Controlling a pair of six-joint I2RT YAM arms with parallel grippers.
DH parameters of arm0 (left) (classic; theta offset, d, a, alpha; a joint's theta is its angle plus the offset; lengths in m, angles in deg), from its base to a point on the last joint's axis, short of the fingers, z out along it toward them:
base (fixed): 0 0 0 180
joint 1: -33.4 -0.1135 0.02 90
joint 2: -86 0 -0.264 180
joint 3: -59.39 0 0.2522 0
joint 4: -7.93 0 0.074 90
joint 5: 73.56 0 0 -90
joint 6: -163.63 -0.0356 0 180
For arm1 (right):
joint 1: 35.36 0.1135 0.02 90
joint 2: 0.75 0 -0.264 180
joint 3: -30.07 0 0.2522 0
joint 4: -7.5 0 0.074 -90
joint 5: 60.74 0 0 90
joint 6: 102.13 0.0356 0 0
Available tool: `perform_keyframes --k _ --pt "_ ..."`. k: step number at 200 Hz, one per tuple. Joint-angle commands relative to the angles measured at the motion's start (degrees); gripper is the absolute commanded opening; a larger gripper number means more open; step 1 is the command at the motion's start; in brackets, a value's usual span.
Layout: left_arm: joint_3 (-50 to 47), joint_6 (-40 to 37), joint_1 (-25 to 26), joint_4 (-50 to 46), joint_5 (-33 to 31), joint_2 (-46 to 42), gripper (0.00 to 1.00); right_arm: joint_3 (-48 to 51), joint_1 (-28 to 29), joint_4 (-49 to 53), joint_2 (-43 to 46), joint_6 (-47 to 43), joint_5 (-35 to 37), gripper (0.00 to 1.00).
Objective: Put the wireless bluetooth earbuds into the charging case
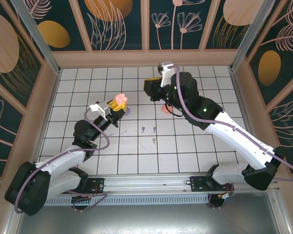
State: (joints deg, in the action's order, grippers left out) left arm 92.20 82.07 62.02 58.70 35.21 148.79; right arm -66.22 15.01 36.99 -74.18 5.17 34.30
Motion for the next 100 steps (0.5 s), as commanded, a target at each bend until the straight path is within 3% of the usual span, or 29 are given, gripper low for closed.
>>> perform_keyframes --k 1,100 --pt "1.70 -3.41 1.21 3.24 3.94 1.47 0.00 -0.67 0.96 -6.23 -0.05 -4.09 -3.98 0.20" --pt "8.18 -9.81 2.14 -0.03 10.09 3.91 0.00 9.19 3.22 -18.53 0.75 -8.96 -15.73 0.19"
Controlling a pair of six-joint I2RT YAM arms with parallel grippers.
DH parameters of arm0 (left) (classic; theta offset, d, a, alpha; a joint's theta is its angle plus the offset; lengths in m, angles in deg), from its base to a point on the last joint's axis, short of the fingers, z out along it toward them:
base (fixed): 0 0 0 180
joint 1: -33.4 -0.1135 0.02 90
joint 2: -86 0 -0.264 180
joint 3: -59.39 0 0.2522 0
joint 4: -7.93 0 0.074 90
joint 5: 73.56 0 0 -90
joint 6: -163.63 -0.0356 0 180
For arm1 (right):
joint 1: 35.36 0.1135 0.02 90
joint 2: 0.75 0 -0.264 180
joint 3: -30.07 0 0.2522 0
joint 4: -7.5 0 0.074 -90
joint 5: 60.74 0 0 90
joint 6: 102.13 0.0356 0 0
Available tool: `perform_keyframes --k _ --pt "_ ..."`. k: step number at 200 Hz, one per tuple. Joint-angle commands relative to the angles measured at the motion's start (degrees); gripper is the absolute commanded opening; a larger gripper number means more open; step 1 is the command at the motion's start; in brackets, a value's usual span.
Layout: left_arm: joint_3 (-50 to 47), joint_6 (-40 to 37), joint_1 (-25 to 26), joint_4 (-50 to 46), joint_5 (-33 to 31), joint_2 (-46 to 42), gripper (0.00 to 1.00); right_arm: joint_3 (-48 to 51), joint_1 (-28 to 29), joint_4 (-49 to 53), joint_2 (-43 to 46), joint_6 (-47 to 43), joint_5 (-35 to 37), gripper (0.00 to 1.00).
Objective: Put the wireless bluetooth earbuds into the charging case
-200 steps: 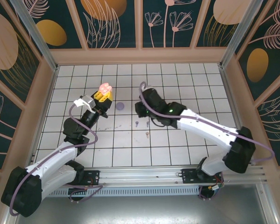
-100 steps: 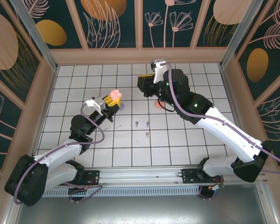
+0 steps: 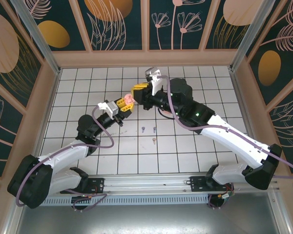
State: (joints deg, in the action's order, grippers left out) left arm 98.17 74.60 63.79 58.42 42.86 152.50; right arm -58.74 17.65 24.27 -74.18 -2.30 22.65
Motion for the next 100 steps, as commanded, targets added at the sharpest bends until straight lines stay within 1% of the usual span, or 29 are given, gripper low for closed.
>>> perform_keyframes --k 1,100 --pt "2.27 -2.36 0.37 0.21 2.47 0.20 0.00 1.73 0.59 -5.90 0.74 -1.48 -4.10 0.19" --pt "3.22 -2.01 0.45 -1.04 2.76 -0.49 0.00 5.91 1.31 -8.90 0.37 0.79 -4.73 0.18"
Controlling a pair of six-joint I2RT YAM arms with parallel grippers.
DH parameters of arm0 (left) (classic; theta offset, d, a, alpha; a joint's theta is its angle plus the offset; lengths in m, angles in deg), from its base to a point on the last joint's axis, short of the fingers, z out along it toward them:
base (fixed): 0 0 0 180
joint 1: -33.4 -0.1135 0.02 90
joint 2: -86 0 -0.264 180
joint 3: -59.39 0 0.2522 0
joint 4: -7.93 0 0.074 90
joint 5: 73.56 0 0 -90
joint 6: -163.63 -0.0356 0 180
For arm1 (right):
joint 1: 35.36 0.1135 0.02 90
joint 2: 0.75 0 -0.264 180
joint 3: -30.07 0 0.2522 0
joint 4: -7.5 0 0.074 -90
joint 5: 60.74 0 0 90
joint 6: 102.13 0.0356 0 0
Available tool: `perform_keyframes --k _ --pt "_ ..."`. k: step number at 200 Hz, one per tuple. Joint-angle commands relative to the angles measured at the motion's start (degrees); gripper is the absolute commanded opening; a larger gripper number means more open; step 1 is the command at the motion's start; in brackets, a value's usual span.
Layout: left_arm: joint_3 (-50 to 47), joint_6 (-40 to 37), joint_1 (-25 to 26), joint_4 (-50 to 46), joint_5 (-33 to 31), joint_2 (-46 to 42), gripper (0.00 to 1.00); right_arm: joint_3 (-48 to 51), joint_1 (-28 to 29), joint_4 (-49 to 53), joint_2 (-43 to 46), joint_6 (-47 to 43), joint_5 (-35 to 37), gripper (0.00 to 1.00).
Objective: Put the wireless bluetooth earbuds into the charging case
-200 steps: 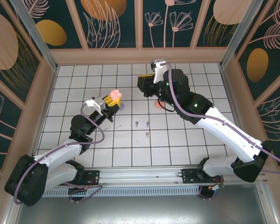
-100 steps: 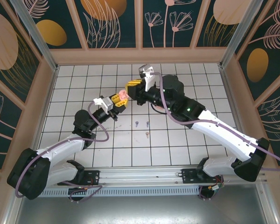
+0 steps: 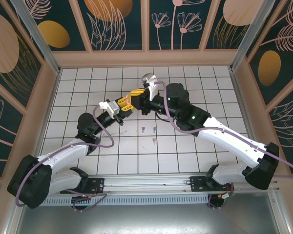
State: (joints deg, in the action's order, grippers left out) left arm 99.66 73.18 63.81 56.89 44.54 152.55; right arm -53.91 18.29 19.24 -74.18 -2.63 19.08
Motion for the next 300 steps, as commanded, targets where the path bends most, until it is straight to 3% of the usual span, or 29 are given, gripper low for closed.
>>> perform_keyframes --k 1,139,300 --pt "1.72 -0.55 0.43 0.53 1.08 -0.54 0.00 1.11 0.72 -3.87 0.29 1.13 -1.16 0.18" --pt "2.15 1.05 0.44 0.56 1.83 -2.20 0.00 2.61 0.04 -4.48 -1.54 1.26 2.35 0.16" --pt "1.93 1.99 0.39 -0.08 1.87 -2.21 0.00 0.43 -0.74 -6.30 1.52 3.47 -0.46 0.14"
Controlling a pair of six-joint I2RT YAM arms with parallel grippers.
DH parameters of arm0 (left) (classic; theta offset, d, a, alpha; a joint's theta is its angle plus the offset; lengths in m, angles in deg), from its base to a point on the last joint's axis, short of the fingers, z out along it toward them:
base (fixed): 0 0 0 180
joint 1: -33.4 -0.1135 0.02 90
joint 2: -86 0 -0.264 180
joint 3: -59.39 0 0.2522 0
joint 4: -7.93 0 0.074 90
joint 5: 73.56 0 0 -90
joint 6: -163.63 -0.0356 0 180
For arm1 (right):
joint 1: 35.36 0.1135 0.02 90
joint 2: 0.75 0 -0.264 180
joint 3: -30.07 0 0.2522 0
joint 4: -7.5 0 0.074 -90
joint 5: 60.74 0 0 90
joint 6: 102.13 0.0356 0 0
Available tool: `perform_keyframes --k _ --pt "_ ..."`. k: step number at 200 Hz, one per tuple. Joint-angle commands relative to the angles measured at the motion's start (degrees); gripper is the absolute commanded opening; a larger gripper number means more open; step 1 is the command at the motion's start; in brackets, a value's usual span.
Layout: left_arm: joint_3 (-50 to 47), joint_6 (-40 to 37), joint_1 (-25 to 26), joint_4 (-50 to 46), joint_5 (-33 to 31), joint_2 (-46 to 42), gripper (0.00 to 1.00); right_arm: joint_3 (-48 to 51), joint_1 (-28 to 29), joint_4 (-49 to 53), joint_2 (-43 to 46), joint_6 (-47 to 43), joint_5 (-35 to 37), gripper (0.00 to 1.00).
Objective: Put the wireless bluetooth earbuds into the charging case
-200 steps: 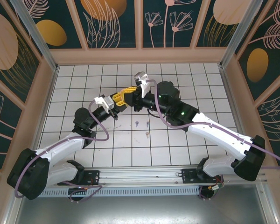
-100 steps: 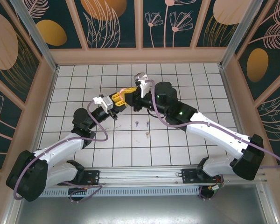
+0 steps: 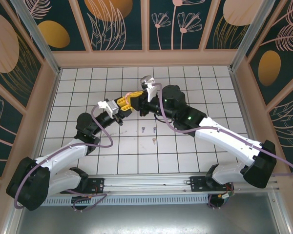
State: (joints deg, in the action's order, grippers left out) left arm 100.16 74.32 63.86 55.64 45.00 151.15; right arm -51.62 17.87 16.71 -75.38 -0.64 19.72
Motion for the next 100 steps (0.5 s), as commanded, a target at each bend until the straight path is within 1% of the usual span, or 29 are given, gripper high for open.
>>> perform_keyframes --k 1,100 --pt "1.41 0.83 0.37 1.13 1.41 -0.81 0.00 -1.86 -0.32 -3.78 2.77 1.50 -1.14 0.14" --pt "1.82 1.17 0.34 0.67 1.41 -1.24 0.00 -1.25 -0.30 -5.46 0.48 2.31 -0.85 0.14"
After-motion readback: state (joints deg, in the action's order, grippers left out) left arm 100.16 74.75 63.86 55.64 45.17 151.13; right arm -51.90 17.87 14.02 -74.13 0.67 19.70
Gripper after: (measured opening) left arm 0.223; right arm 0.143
